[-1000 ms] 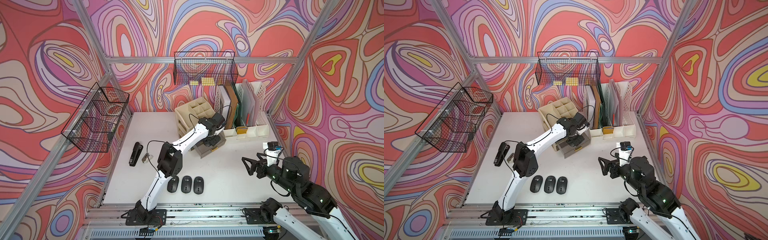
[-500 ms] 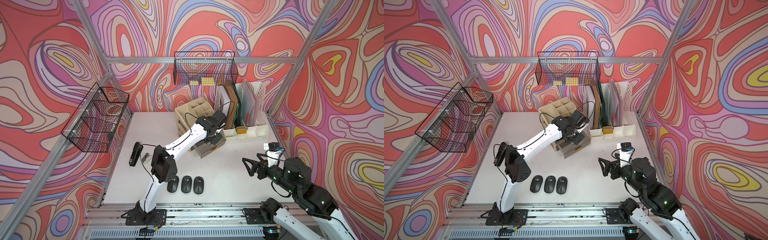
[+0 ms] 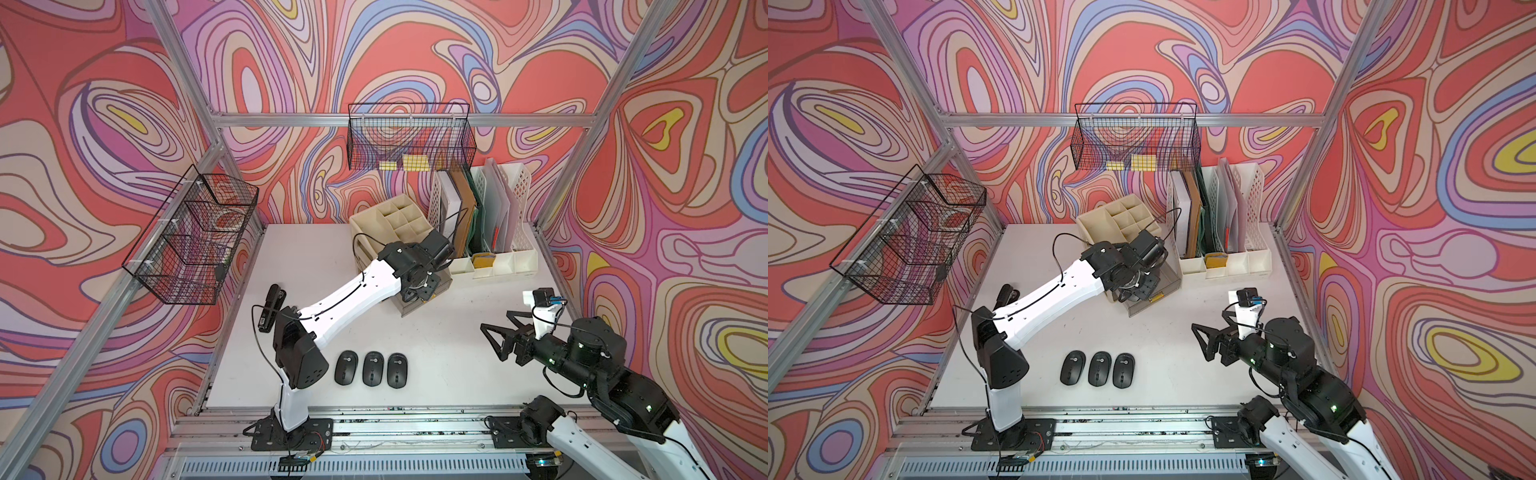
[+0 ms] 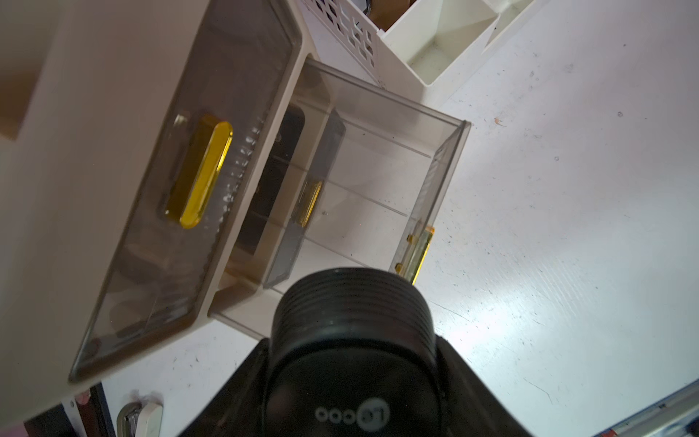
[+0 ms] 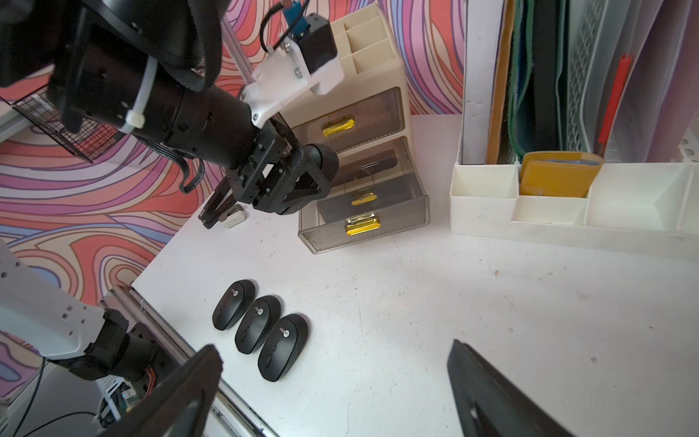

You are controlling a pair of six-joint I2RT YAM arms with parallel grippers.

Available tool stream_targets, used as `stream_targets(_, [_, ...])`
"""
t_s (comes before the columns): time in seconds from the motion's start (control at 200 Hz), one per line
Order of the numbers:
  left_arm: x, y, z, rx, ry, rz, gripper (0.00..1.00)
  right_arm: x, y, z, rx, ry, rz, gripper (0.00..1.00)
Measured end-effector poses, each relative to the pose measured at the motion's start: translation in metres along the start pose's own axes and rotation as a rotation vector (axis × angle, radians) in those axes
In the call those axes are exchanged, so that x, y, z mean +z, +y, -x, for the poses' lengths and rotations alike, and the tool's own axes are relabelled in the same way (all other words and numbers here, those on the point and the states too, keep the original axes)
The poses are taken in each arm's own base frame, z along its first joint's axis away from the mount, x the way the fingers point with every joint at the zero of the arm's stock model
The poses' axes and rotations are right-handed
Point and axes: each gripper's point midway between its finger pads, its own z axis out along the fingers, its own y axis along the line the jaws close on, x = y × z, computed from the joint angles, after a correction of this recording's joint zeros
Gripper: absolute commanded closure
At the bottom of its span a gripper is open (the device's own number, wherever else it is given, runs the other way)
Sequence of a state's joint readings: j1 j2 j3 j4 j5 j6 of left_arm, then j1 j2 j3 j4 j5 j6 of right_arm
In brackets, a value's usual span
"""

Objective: Take the mice out of the drawer
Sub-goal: Pick up the mouse from the drawer, then place the mouse at the center of the board.

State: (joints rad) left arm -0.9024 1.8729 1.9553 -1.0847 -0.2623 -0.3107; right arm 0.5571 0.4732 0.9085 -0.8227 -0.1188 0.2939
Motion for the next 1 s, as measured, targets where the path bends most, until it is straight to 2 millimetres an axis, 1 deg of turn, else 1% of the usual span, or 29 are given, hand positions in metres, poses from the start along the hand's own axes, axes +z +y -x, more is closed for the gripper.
stream_targets(0.1, [-0.01,-0.003,-0.019,-0.055,0.013,-0.001,0.41,0.003,0.009,-0.005,-0.003,0.05,0.046,0.02])
stream_targets(0.205, [-0.012,-0.012,-0.04,-0.106,0.039,-0.007,0.41,0.007,0.016,-0.013,-0.001,0.111,0.089,0.02])
stream_targets(0.381, [0.001,-0.039,-0.08,-0.164,0.085,-0.023,0.42,0.006,0.025,-0.03,-0.001,0.193,0.152,0.02])
stream_targets(0.476, [0.008,-0.054,-0.097,-0.191,0.102,-0.034,0.42,0.003,0.03,-0.036,-0.006,0.222,0.181,0.01])
stream_targets(0.556, [0.014,-0.062,-0.111,-0.227,0.107,-0.044,0.42,0.001,0.033,-0.04,-0.007,0.24,0.204,0.02])
stream_targets(0.631, [0.018,-0.066,-0.123,-0.26,0.115,-0.048,0.42,0.0,0.035,-0.043,-0.006,0.252,0.215,0.02])
stream_targets(0.781, [0.027,-0.073,-0.14,-0.333,0.126,-0.063,0.42,-0.005,0.037,-0.051,0.0,0.289,0.23,0.02])
stream_targets(1.001, [0.04,-0.087,-0.155,-0.405,0.142,-0.094,0.43,-0.012,0.037,-0.055,-0.003,0.292,0.229,0.02])
